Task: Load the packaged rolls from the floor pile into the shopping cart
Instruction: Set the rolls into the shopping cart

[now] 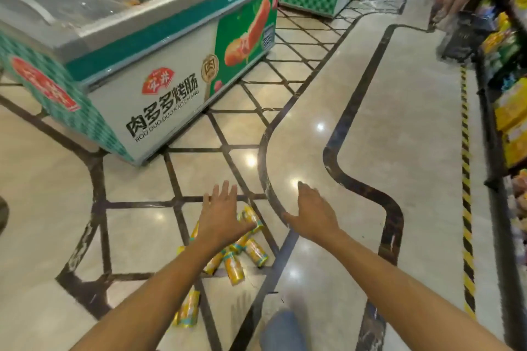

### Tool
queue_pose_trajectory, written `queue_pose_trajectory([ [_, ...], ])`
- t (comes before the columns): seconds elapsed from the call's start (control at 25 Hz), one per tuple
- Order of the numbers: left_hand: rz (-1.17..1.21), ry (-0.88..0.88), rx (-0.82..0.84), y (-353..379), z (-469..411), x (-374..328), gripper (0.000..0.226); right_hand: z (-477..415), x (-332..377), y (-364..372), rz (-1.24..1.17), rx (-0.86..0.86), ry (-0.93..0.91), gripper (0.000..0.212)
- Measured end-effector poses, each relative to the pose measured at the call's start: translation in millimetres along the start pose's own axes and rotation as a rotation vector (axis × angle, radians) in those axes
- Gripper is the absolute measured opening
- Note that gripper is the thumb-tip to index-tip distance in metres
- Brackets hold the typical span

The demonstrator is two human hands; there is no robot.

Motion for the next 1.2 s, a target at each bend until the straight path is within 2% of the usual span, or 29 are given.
queue_pose_trajectory([
  [0.2,0.105,-0.191,0.058,92.0,-84.4,35.2,0.105,-119.4,-10.7,73.1,0.094,0.132,-0.044,0.076],
  [0.32,0.101,-0.249,0.099,169.8,-108.0,65.0,0.105,-170.6,-22.0,138.2,0.093,0.193,0.007,0.072],
  [0.44,0.217,-0.29,0.146,273.4,-131.6,103.1,0.104,-223.5,-38.7,233.1,0.095,0.225,-0.001,0.064],
  [0.56,0.251,-0.284,0.235,388.6,-142.2,137.0,0.106,-260.9,-64.2,345.1,0.142,0.296,0.022,0.068],
  [0.72,0.282,-0.378,0.317,530.9,-151.8,173.2,0.105,-310.8,-95.7,486.0,0.151,0.344,0.061,0.063],
  [0.84,0.347,-0.469,0.374,621.9,-150.4,196.8,0.106,-338.0,-108.9,578.2,0.133,0.393,0.051,0.07],
  [0.92,0.388,-0.551,0.321,660.4,-153.5,208.4,0.105,-354.0,-116.2,622.3,0.106,0.418,0.062,0.079],
  [1.04,0.379,-0.681,0.142,682.1,-158.6,210.5,0.103,-367.9,-124.3,654.3,0.05,0.412,0.103,0.087],
  [1.2,0.375,-0.757,0.05,686.4,-163.6,214.0,0.094,-375.3,-125.1,655.6,0.134,0.333,0.053,0.075],
])
Point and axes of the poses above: each hand's wrist, its own z-axis away from the middle knuckle, its own y-axis out of the palm, x = y × z, the point moved 6 cm from there along -z, towards the middle knuckle, and after that the axes turned 9 degrees about y, right-handed, at the moved point
